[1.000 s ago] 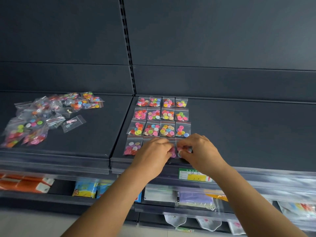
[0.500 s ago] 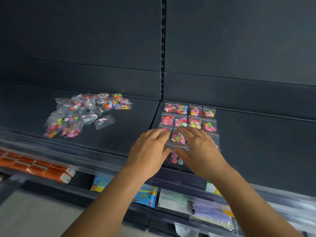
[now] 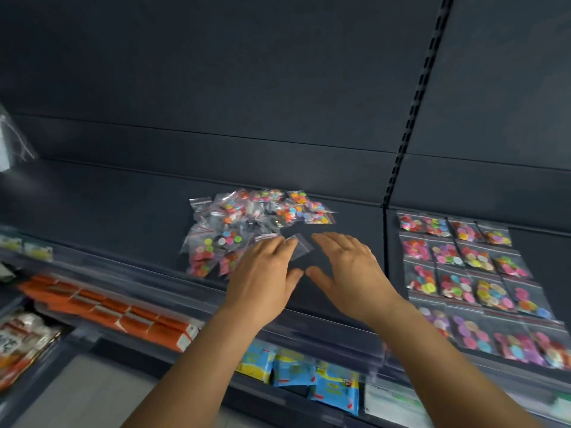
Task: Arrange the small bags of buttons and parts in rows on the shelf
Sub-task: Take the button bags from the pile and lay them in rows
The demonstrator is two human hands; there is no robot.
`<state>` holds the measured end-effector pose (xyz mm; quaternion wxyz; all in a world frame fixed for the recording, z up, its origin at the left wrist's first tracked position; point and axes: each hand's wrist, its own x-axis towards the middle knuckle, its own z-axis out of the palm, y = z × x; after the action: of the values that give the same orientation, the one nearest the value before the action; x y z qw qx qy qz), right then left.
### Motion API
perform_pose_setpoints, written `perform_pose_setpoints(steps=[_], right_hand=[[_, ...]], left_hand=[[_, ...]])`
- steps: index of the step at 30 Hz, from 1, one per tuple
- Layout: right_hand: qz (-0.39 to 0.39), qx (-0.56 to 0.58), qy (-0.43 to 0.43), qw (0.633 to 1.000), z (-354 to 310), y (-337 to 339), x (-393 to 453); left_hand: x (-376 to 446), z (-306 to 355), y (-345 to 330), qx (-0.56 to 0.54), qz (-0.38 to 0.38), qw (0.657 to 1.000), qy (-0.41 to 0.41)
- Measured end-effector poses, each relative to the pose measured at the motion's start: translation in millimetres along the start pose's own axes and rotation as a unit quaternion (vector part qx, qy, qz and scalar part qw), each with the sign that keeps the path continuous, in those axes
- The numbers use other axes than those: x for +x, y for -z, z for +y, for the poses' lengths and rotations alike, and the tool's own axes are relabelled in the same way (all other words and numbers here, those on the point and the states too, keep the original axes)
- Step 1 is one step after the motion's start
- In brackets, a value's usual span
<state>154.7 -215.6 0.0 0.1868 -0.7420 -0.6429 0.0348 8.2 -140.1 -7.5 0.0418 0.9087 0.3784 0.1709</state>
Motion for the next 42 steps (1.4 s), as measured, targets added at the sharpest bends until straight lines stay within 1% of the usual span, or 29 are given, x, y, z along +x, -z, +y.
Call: perform_pose_setpoints(steps=[5, 13, 17, 22, 24, 27, 30, 34, 38, 42], right_hand=[[-0.006, 0.009, -0.011, 1.000, -39, -25, 30], [-0.028, 0.011, 0.001, 1.000, -80, -55, 68], [-0.048, 0.013, 0.009, 0.999, -90, -67, 93], [-0.077, -0.014, -0.037, 0.996, -91, -83, 118], [-0.070, -0.026, -0.052, 0.996, -90, -89, 125], [-0.037, -0.027, -0.071, 0.996, -88, -94, 131], [-0.011, 0.018, -0.083, 0.996, -86, -93, 135], [0.020, 0.111, -0.075, 0.991, -84, -84, 137], [0.042, 0.188, -0.074, 0.978, -82, -68, 136], [0.061, 0.254, -0.071, 0.963, -77, -47, 128]], left_hand=[[1, -58, 4, 0.000, -0.011, 1.000, 0.023], [-2, -129, -3, -0.006, -0.019, 0.994, 0.108], [-2, -145, -8, -0.025, -0.014, 0.990, 0.137], [2, -150, -9, -0.068, 0.009, 0.987, 0.148], [4, -151, -8, -0.097, 0.029, 0.982, 0.160], [7, -150, -8, -0.144, 0.051, 0.969, 0.195], [11, -149, -7, -0.205, 0.063, 0.949, 0.231], [17, -152, -3, -0.264, 0.059, 0.923, 0.273], [22, -152, 8, -0.299, 0.083, 0.919, 0.244], [33, -139, 16, -0.367, 0.090, 0.899, 0.223]])
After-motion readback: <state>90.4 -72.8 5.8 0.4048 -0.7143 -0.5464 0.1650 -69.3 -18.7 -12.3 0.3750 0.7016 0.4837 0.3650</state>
